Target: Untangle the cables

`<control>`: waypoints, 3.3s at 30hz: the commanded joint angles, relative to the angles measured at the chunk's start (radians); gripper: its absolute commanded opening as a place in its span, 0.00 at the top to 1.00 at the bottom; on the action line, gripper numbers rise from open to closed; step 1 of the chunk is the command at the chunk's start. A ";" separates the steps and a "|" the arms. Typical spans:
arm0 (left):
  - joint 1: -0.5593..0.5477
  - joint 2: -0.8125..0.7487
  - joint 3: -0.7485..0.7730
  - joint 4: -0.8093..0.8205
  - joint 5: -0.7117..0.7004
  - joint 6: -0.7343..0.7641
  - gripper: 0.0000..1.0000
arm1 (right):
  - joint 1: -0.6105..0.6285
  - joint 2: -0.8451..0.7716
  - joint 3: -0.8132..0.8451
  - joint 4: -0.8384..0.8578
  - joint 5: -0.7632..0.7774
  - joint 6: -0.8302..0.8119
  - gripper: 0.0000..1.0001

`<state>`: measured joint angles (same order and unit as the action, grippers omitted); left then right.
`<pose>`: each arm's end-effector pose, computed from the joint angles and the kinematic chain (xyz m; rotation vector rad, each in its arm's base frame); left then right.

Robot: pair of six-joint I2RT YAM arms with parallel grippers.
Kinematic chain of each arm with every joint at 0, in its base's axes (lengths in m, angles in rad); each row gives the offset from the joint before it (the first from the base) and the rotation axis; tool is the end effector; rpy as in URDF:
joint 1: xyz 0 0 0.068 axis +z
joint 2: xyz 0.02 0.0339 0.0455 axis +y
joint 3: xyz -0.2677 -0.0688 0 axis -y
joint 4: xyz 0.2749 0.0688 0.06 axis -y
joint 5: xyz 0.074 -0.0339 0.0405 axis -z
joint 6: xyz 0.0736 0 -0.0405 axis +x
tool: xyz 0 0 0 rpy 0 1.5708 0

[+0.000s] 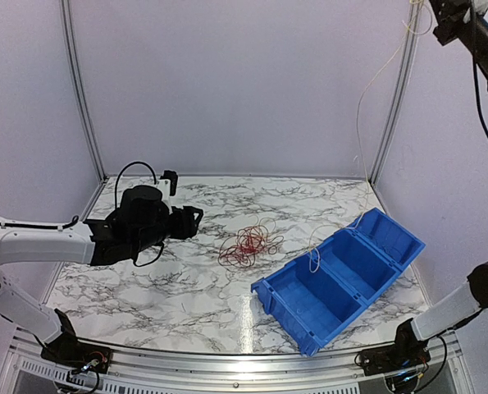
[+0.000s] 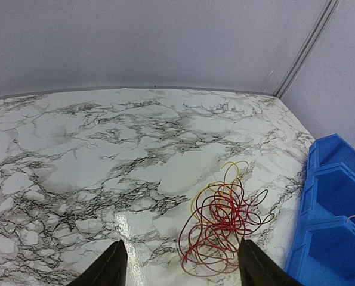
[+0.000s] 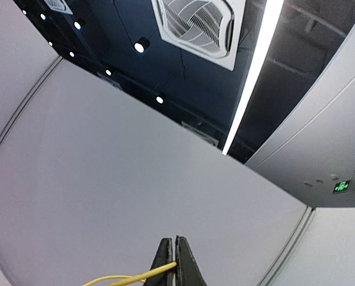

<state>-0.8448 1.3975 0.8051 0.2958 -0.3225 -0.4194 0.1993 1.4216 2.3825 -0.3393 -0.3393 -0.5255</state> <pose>0.2650 -0.2634 0.2314 0.1755 1.8834 -0.5747 0.1962 0.0646 0.7214 -0.6260 0.7674 -0.1381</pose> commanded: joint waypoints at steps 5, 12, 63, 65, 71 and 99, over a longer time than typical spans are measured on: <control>-0.002 -0.055 -0.038 0.032 -0.017 -0.005 0.33 | 0.005 -0.101 -0.328 -0.110 0.105 -0.004 1.00; -0.002 -0.026 -0.019 0.032 -0.004 -0.012 0.33 | -0.019 -0.124 -0.332 -0.079 0.184 -0.018 1.00; -0.005 -0.010 -0.113 0.034 -0.030 -0.077 0.33 | -0.080 -0.305 -1.306 -0.454 -0.154 -0.245 1.00; -0.004 0.004 -0.109 0.034 -0.029 -0.070 0.32 | -0.080 -0.286 -1.295 -0.496 -0.129 -0.278 1.00; -0.004 0.065 -0.078 0.034 -0.025 -0.039 0.32 | -0.073 -0.231 -1.282 -0.642 -0.127 -0.375 1.00; -0.004 0.117 -0.042 0.032 -0.004 -0.031 0.32 | 0.086 -0.113 -1.173 -0.691 -0.104 -0.369 0.43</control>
<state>-0.8455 1.5108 0.7456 0.3119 -0.3298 -0.4629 0.2478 1.3231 1.2144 -0.9794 -0.2569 -0.8505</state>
